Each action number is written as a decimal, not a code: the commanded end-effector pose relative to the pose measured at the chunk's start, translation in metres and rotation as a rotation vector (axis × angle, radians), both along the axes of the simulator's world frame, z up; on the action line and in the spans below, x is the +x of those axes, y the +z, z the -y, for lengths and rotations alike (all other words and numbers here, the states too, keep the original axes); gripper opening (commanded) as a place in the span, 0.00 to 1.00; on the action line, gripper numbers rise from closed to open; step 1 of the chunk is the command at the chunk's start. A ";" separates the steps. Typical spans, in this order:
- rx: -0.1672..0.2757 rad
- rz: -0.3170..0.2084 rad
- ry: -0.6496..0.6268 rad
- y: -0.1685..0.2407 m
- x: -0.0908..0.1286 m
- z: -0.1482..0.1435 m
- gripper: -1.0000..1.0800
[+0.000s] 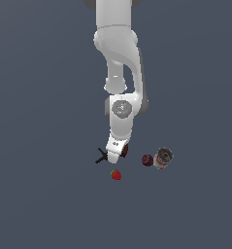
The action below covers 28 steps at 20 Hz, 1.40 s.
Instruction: Pick up a designated object from a clutter of objects.
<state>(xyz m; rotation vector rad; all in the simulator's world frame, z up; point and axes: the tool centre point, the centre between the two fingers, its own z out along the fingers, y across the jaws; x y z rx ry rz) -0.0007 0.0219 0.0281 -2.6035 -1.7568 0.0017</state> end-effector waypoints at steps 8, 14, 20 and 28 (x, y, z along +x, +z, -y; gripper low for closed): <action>0.000 0.001 0.000 -0.001 0.001 0.000 0.00; 0.000 0.002 0.000 0.001 0.000 0.001 0.00; 0.000 0.002 0.000 0.017 -0.003 0.006 0.00; -0.001 0.002 0.000 0.064 -0.013 0.022 0.00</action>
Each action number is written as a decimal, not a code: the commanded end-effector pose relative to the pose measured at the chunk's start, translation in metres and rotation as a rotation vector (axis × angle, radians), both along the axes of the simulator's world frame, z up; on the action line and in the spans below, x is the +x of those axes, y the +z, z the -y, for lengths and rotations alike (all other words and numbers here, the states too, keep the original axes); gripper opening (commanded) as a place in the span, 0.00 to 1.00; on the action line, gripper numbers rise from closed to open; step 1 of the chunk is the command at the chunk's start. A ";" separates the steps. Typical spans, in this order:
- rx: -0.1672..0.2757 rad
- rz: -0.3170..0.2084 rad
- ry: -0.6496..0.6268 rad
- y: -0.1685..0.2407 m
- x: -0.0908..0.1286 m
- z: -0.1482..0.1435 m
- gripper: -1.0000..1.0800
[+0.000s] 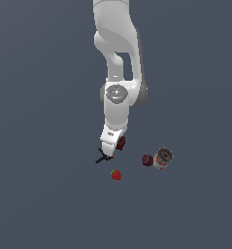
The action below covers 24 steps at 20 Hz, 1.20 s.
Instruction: Pick up a designated object from a clutter of objects.
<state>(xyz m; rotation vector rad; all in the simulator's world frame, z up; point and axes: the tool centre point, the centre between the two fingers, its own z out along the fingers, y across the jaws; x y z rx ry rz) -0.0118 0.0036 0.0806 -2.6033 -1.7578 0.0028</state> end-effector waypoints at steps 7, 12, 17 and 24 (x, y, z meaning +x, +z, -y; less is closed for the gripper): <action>0.000 0.002 0.000 0.075 -0.014 0.024 0.00; 0.002 0.002 0.001 0.127 -0.024 0.041 0.00; 0.004 0.003 0.001 0.178 -0.034 0.058 0.00; 0.004 0.003 0.001 0.248 -0.046 0.081 0.00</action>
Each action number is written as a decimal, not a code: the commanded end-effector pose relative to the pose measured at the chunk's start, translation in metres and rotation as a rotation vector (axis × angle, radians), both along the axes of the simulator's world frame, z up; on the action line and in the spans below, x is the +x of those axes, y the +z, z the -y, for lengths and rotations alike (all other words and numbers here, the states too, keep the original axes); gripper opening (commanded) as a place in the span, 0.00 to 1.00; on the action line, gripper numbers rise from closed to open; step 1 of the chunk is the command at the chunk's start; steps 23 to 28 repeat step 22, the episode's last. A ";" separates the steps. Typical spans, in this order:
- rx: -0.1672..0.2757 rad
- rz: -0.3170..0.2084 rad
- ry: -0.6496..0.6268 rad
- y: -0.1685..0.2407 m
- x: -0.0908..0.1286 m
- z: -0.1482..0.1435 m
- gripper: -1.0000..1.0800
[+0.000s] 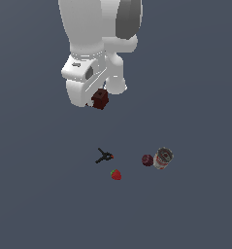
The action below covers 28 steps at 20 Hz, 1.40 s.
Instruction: Pick up a designated object from a clutter of objects.
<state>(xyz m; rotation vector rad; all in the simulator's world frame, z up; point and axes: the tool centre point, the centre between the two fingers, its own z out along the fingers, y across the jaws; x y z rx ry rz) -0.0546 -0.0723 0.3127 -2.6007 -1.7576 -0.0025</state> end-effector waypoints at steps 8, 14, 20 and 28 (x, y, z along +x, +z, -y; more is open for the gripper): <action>-0.001 0.001 -0.001 0.085 -0.013 0.029 0.00; -0.002 0.000 -0.001 0.118 -0.017 0.040 0.00; -0.003 0.000 -0.001 0.132 -0.018 0.045 0.00; -0.003 0.000 -0.001 0.132 -0.017 0.046 0.00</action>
